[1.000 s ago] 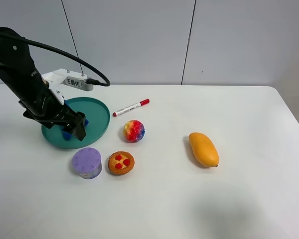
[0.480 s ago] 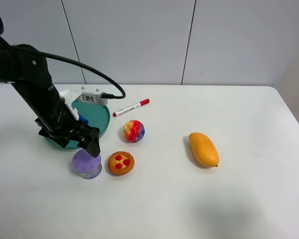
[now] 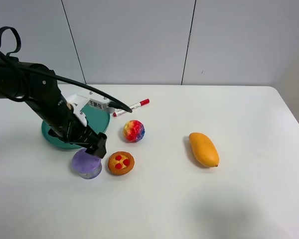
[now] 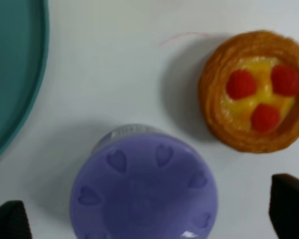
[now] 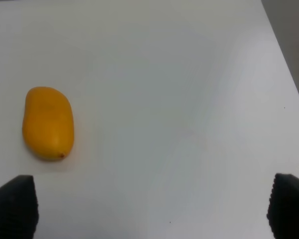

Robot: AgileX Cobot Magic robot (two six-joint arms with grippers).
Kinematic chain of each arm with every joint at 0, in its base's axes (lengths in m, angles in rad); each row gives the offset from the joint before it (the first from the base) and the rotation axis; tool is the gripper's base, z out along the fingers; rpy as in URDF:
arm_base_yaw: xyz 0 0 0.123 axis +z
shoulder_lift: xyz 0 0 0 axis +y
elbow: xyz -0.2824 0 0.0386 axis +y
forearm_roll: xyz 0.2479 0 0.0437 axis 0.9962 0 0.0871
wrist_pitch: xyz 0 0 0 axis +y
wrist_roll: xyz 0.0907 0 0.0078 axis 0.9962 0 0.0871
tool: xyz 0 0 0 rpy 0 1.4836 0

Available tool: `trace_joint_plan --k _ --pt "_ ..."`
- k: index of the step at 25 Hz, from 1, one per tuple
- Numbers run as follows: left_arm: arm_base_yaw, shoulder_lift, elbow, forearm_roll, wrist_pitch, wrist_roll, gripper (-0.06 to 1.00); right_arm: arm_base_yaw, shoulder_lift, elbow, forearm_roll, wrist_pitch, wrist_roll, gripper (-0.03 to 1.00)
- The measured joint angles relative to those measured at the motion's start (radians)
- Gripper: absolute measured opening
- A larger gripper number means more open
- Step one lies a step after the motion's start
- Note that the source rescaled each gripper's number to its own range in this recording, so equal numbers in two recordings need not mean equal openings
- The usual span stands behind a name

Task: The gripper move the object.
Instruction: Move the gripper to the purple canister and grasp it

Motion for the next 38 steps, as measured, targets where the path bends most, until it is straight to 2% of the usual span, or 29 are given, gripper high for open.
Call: trace_joint_plan --k 5,11,26,33,34,35,36,37,38 --pt "0.0 0.031 0.039 0.039 -0.02 -0.019 1.0 0.0 0.0 0.0 0.0 0.0 0.0 1.0" --pt "0.0 0.04 0.047 0.016 -0.068 -0.021 1.0 0.0 0.0 0.0 0.0 0.0 0.0 1.0" --pt "0.0 0.115 0.069 -0.006 -0.065 -0.021 1.0 0.0 0.0 0.0 0.0 0.0 0.0 1.0" --pt "0.0 0.152 0.069 -0.013 -0.129 -0.021 0.98 0.0 0.0 0.0 0.0 0.0 0.0 1.0" --pt "0.0 0.152 0.069 -0.013 -0.132 -0.021 0.92 0.0 0.0 0.0 0.0 0.0 0.0 1.0" --pt "0.0 0.152 0.069 -0.013 -0.135 -0.021 0.78 0.0 0.0 0.0 0.0 0.0 0.0 1.0" --pt "0.0 0.152 0.069 -0.014 -0.134 -0.021 0.54 0.0 0.0 0.0 0.0 0.0 0.0 1.0" --pt "0.0 0.152 0.069 -0.018 -0.134 -0.021 0.2 0.0 0.0 0.0 0.0 0.0 0.0 1.0" --pt "0.0 0.152 0.069 -0.023 -0.134 -0.021 0.0 0.0 0.0 0.0 0.0 0.0 0.0 1.0"
